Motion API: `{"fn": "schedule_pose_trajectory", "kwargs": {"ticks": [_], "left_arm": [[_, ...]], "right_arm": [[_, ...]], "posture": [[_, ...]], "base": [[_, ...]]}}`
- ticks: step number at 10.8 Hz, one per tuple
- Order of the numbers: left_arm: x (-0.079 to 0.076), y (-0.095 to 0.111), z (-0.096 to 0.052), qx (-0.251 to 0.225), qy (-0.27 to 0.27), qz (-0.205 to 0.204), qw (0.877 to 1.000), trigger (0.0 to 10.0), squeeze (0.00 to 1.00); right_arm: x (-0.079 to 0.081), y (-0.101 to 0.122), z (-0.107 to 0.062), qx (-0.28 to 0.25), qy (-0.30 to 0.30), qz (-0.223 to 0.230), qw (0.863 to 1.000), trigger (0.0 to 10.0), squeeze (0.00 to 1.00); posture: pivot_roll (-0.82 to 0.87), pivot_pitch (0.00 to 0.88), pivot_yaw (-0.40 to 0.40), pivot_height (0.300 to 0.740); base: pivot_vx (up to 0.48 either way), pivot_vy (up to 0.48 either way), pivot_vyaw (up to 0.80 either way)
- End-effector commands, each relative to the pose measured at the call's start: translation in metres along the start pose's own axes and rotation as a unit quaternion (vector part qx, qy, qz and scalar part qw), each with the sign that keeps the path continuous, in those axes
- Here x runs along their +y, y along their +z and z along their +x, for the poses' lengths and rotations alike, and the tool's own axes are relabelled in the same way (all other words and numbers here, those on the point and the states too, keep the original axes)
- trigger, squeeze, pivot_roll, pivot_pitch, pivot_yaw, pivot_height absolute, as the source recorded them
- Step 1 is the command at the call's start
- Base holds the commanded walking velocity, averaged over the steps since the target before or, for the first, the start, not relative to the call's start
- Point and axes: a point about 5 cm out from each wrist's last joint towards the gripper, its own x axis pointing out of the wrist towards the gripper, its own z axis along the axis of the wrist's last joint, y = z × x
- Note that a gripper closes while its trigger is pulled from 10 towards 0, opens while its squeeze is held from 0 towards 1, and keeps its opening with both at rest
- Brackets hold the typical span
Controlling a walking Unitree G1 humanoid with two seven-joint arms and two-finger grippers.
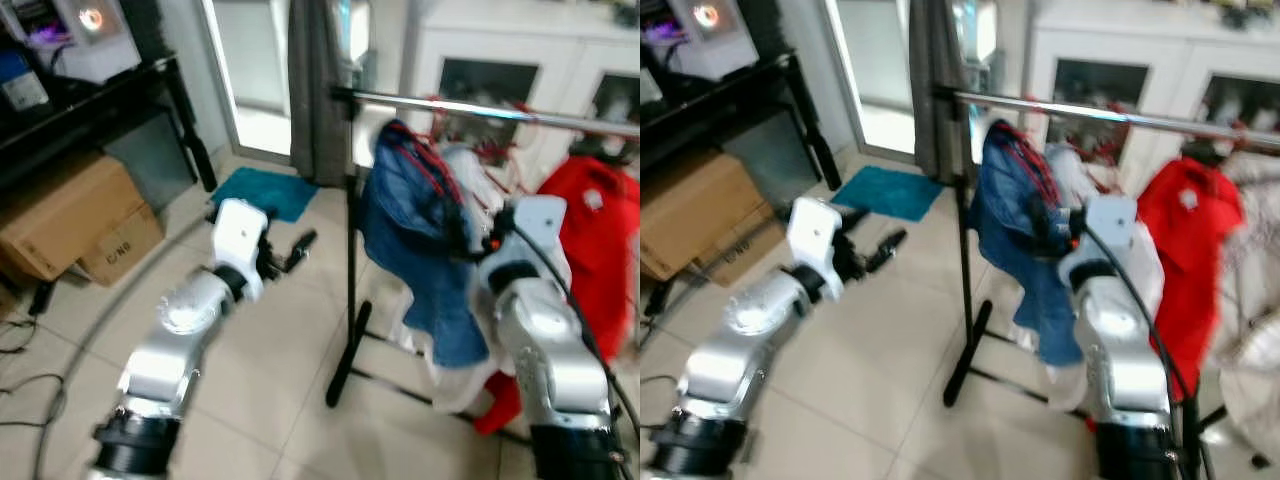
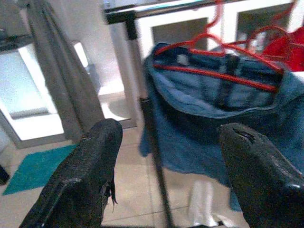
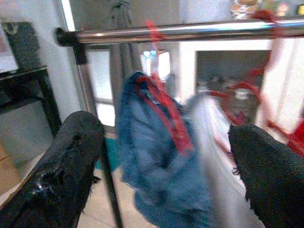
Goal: Hang hanger
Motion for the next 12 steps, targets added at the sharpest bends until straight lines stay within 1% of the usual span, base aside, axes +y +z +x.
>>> {"fn": "schedule_pose_trajectory", "kwargs": {"ticks": [1,2,3,4,5,6,7,8,9,10,11,12], "left_arm": [[-0.001,0.0,0.0,0.0,-0.005,-0.003,1.0,10.0,0.0],[-0.005,-0.004,0.0,0.006,-0.008,-0.005,1.0,10.0,0.0],[-0.007,-0.005,0.0,0.007,-0.014,-0.005,1.0,10.0,0.0],[-0.006,-0.004,0.002,0.005,-0.019,-0.004,1.0,10.0,0.0],[-0.002,-0.002,0.002,0.001,-0.011,-0.009,1.0,10.0,0.0],[-0.004,-0.005,0.001,0.006,-0.011,-0.012,1.0,10.0,0.0],[-0.007,-0.005,0.001,0.007,-0.022,-0.01,1.0,10.0,0.0],[-0.006,-0.004,0.003,0.006,-0.021,-0.009,1.0,10.0,0.0],[-0.005,-0.003,0.003,0.006,-0.021,-0.006,1.0,10.0,0.0],[-0.004,-0.004,0.0,0.005,-0.015,-0.012,1.0,10.0,0.0],[-0.008,-0.008,0.0,0.012,-0.024,-0.013,1.0,10.0,0.0],[-0.015,-0.006,0.002,0.01,-0.05,-0.022,0.998,10.0,0.0]], "right_arm": [[-0.001,0.003,0.002,-0.003,0.007,-0.012,1.0,10.0,0.0],[-0.005,-0.001,0.001,0.001,0.006,-0.03,1.0,10.0,0.0],[-0.006,-0.001,0.001,-0.001,0.002,-0.029,1.0,10.0,0.0],[0.0,0.004,0.003,-0.01,0.022,-0.024,0.999,10.0,0.0],[0.006,0.001,0.006,0.001,0.027,-0.012,1.0,10.0,0.0],[0.008,0.001,0.006,-0.002,0.042,-0.021,0.999,10.0,0.0],[0.007,0.005,0.007,-0.01,0.042,-0.02,0.999,10.0,0.0],[0.007,0.009,0.01,-0.015,0.044,-0.023,0.999,10.0,0.0],[0.008,0.01,0.013,-0.012,0.044,-0.029,0.999,10.0,0.0],[0.008,0.014,0.019,-0.015,0.051,-0.044,0.998,10.0,0.0],[0.004,0.015,0.024,-0.006,0.05,-0.075,0.996,10.0,0.0],[-0.007,0.02,0.032,0.015,0.043,-0.099,0.994,10.0,0.0]], "posture": [[-0.03,0.0,0.058,0.74],[-0.03,0.0,0.065,0.74],[-0.04,0.0,0.071,0.74],[-0.04,0.0,0.065,0.74],[-0.03,0.0,0.063,0.74],[-0.04,0.0,0.068,0.74],[-0.04,0.0,0.072,0.74],[-0.04,0.0,0.074,0.74],[-0.03,0.0,0.056,0.74],[-0.04,0.0,0.065,0.74],[-0.04,0.0,0.069,0.74],[-0.05,0.0,0.066,0.74]], "base": [[0.304,0.0,-0.8],[0.304,0.0,0.0],[0.3,0.0,0.0],[0.307,0.0,0.0],[0.304,0.0,0.0],[0.307,0.0,0.0],[0.304,0.0,0.0],[0.307,0.0,0.0],[0.304,0.0,0.0],[0.307,0.0,0.0],[0.307,0.0,0.0],[0.281,0.0,0.0]]}}
